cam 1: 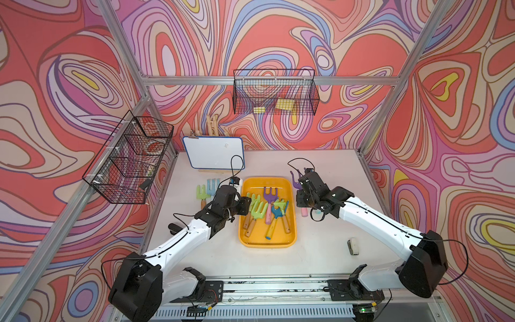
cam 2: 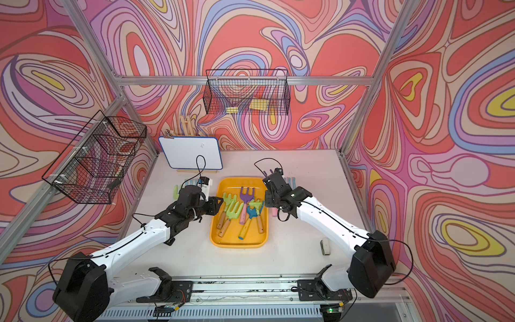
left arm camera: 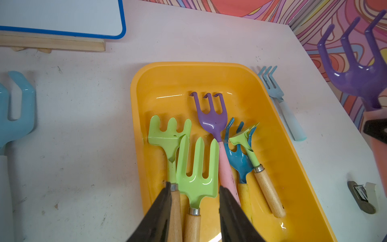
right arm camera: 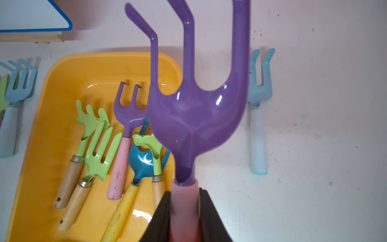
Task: Take the hand rake out of the storage box
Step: Pick up the rake from the storage box, then place the rake at the center of the board.
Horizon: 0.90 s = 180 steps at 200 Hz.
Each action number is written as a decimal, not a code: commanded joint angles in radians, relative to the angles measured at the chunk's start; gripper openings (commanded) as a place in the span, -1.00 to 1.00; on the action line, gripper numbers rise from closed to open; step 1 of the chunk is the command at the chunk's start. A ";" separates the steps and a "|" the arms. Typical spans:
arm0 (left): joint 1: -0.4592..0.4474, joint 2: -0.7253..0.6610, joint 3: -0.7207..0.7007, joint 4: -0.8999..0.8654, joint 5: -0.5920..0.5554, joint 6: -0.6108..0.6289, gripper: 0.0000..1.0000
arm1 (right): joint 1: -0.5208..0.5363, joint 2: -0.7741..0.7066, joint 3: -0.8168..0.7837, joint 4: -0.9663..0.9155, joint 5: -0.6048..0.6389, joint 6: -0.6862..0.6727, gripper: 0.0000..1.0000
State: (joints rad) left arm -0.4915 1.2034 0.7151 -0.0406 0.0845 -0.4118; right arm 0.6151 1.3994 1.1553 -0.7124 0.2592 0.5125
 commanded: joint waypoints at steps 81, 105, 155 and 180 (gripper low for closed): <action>-0.008 -0.003 0.020 0.011 0.010 0.008 -0.16 | -0.205 0.128 0.078 0.016 -0.133 -0.159 -0.54; -0.007 0.001 0.021 0.010 0.007 0.010 -0.16 | -0.224 0.186 0.076 0.065 -0.163 -0.173 -0.55; -0.007 0.008 0.021 0.007 0.001 0.015 -0.16 | -0.226 0.313 0.070 0.157 -0.197 -0.180 -0.56; -0.009 0.009 0.021 0.008 0.003 0.015 -0.16 | -0.230 0.354 0.057 0.201 -0.224 -0.171 -0.57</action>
State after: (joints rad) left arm -0.4923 1.2053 0.7151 -0.0410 0.0868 -0.4088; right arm 0.3920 1.7298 1.2129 -0.5877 0.0692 0.3420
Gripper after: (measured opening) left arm 0.421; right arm 0.243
